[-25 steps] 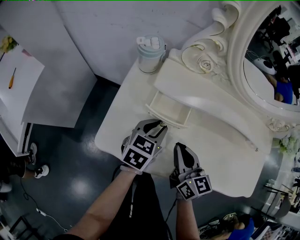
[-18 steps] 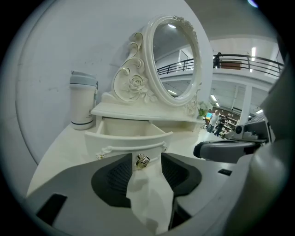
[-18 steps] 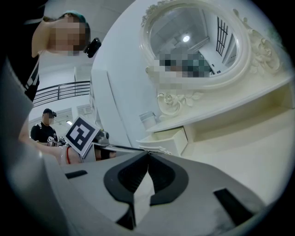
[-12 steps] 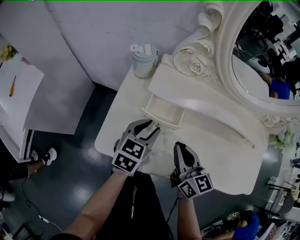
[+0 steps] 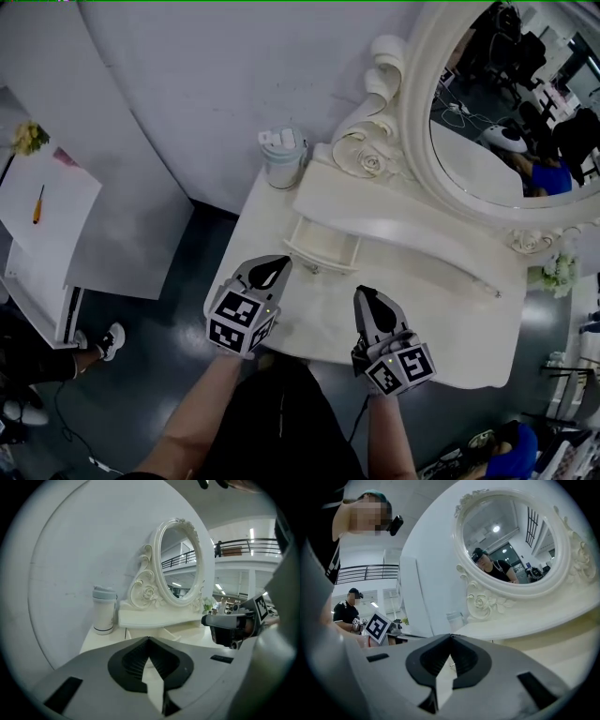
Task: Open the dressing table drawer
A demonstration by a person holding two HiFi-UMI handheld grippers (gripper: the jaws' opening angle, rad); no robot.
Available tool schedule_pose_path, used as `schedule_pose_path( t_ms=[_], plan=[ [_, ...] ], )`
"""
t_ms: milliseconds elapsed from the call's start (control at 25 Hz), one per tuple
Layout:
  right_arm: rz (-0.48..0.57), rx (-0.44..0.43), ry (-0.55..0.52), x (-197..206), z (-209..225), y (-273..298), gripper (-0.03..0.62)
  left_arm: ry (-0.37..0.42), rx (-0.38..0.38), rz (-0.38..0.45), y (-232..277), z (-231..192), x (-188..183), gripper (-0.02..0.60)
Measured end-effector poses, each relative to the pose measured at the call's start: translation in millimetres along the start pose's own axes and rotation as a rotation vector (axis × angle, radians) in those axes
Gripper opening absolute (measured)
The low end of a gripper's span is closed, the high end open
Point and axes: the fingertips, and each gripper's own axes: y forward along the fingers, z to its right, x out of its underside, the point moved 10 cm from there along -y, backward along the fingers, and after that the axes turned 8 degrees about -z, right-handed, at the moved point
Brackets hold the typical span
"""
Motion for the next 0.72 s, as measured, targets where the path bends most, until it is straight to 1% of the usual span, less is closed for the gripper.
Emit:
schedule_pose_path(
  t_ms=[120,200,360,720],
  plan=[
    [0.007,-0.002,-0.026,-16.9,-3.9,-1.7,0.003,-0.055,0.037,0.082,-13.0,-4.0,-12.5,0.0],
    [0.012,-0.005,-0.051,-28.9,-7.0,-3.0,0.003,-0.074,0.05,0.127,-22.1,-4.9,-21.4,0.0],
    [0.03,-0.016,-0.08,-48.8,-12.3,-4.8,0.003,-0.068,0.053,0.178,-38.3,-4.2,-36.7,0.0],
    [0.069,-0.028,-0.095,-77.1,-24.1,-12.1,0.003,-0.053,0.052,0.258,-67.5,0.9,-65.0,0.0]
  ],
)
